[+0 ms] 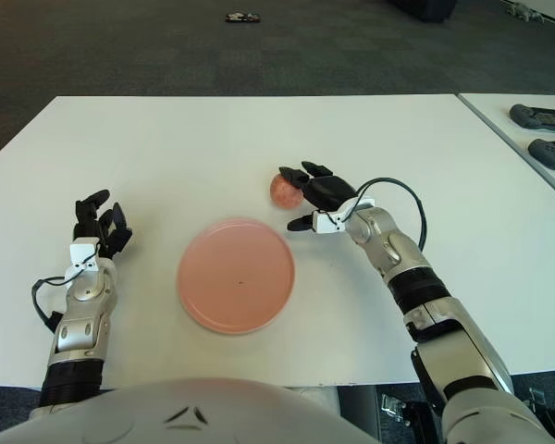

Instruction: Put the apple into the plate.

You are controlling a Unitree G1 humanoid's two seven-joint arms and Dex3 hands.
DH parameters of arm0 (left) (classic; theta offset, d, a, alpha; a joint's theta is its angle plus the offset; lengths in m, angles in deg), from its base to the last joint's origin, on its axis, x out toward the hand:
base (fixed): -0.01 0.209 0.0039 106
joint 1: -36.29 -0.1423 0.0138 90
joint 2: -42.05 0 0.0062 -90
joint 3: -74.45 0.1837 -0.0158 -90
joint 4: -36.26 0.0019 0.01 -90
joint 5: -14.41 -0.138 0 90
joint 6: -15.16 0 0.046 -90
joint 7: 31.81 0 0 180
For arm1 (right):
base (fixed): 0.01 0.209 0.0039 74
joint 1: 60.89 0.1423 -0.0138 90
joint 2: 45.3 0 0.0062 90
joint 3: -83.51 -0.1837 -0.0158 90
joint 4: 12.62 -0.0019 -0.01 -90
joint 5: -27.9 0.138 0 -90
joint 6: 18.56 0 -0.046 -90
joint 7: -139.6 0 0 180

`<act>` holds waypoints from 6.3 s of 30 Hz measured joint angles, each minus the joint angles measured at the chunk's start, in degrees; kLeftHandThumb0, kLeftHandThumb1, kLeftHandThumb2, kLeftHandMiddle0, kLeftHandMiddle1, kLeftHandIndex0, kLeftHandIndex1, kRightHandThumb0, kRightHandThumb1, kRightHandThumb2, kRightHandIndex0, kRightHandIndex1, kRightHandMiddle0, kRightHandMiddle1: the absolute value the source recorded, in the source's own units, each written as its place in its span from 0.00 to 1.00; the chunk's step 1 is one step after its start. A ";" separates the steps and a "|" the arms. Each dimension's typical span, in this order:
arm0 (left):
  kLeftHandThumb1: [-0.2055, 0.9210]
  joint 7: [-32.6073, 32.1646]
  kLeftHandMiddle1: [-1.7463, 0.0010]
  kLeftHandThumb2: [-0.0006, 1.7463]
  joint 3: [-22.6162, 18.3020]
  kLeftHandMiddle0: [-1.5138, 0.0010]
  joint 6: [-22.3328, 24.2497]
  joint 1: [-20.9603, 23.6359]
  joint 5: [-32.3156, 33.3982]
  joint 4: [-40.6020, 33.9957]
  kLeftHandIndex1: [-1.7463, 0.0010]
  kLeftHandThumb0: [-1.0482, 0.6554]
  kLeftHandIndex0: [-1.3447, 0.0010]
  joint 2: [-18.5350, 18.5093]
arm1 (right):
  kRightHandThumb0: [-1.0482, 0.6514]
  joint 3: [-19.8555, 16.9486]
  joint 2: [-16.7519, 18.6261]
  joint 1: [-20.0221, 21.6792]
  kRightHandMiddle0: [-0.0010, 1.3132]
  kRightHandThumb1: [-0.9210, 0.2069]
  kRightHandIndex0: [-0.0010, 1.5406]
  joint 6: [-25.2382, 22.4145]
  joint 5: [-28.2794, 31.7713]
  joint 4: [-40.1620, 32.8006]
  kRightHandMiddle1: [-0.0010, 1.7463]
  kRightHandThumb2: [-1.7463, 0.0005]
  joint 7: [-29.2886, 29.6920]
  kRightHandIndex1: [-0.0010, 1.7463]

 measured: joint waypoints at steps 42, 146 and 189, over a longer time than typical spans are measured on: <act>1.00 -0.58 0.75 0.43 0.03 0.77 0.03 0.39 0.03 0.27 0.41 0.21 1.00 0.04 | 0.00 6.60 7.02 17.16 0.00 0.00 0.00 1.46 -3.02 32.01 0.10 0.77 17.94 0.00; 1.00 -1.70 0.77 0.44 0.59 0.78 -2.25 -1.53 0.07 -0.63 0.41 0.21 1.00 0.60 | 0.35 8.83 -3.35 16.21 0.41 0.45 0.65 16.85 -5.70 25.48 1.00 0.32 20.64 1.00; 1.00 -0.93 0.78 0.44 -0.35 0.77 -2.23 -1.86 0.20 -0.78 0.41 0.20 1.00 -0.15 | 0.34 -8.65 -2.49 7.86 0.44 0.50 0.71 10.82 9.20 -4.65 1.00 0.28 9.89 1.00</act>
